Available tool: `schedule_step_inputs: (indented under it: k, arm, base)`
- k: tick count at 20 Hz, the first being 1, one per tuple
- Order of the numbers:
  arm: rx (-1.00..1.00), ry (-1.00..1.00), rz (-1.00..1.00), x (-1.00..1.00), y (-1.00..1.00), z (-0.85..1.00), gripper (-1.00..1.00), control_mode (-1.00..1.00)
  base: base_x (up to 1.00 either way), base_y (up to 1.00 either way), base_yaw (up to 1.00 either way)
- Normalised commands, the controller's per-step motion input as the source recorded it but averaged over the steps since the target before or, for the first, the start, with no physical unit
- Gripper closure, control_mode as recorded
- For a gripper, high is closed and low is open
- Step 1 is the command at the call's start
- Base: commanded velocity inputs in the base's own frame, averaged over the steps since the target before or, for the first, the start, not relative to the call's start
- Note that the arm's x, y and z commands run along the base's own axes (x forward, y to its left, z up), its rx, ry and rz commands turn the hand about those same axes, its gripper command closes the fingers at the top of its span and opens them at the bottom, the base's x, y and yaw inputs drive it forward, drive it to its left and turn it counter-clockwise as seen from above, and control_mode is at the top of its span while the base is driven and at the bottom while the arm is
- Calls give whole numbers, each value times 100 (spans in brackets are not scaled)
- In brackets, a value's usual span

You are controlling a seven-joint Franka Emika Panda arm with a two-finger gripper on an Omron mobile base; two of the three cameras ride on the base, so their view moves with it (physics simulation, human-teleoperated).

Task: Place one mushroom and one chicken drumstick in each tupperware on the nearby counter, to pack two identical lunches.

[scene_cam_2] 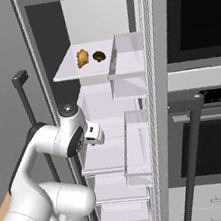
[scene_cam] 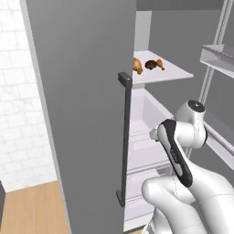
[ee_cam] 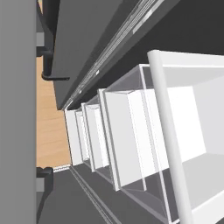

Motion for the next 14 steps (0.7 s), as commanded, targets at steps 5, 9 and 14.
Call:
schedule_step_inputs:
  k: [5,9,14]
  arm:
    - [0,0,0,0,0,0,-100,100]
    - [0,0,0,0,0,0,-100,100]
    - [0,0,0,0,0,0,-100,100]
  base:
    - [17,-8,0]
    - [44,-18,-1]
    - [59,-12,0]
